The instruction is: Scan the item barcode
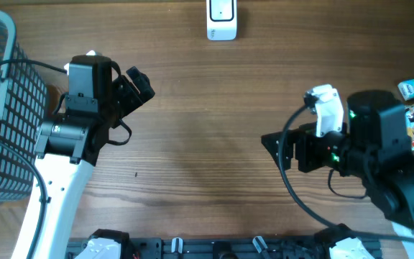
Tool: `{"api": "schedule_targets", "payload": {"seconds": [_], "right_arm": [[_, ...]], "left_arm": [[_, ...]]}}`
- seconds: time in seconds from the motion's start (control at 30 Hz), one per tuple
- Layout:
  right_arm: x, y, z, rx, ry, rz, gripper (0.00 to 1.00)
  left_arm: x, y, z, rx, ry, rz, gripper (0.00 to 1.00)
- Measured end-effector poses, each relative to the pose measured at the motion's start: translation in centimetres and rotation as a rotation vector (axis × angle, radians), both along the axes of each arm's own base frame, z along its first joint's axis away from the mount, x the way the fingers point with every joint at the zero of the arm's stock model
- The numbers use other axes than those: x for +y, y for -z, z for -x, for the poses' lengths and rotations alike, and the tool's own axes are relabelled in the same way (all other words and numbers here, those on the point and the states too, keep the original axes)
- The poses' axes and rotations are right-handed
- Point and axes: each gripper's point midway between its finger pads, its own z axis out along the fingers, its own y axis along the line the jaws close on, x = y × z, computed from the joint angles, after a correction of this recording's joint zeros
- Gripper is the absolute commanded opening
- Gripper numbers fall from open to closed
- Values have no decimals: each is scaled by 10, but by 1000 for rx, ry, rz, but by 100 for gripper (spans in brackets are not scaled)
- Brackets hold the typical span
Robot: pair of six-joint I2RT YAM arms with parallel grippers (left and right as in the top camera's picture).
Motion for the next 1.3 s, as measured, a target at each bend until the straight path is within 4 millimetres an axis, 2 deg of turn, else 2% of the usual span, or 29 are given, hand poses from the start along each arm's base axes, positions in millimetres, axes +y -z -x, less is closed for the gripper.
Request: {"api": "schedule_targets", "payload": {"seconds": [0.17,0.27,0.4,0.47,0.6,0.73,0.8,1.1,1.3], "right_arm": [[-3,-8,-2,-84,-26,25,100],[-10,-14,-4,-219,-29,27,100],[-28,-13,-14,-446,47,6,100],[-47,5,-19,-577,129,3,100],[-58,22,-27,-746,180,-5,100],[-58,57,-34,-723,179,-1,99],[-57,65,-34,-705,175,1,100],[-57,63,-35,-746,144,51,100],[-68,70,-37,-730,186,105,100]], "left_arm": [[0,0,0,0,0,0,100],[0,0,0,0,0,0,100],[0,0,0,1,0,0,100],[0,0,0,1,0,0,100],[0,0,0,1,-1,-1,100],[0,0,0,-1,-2,-2,100],[0,0,0,0,-2,-2,100],[0,0,0,-1,-2,-2,100],[0,0,0,0,-2,-2,100]]}}
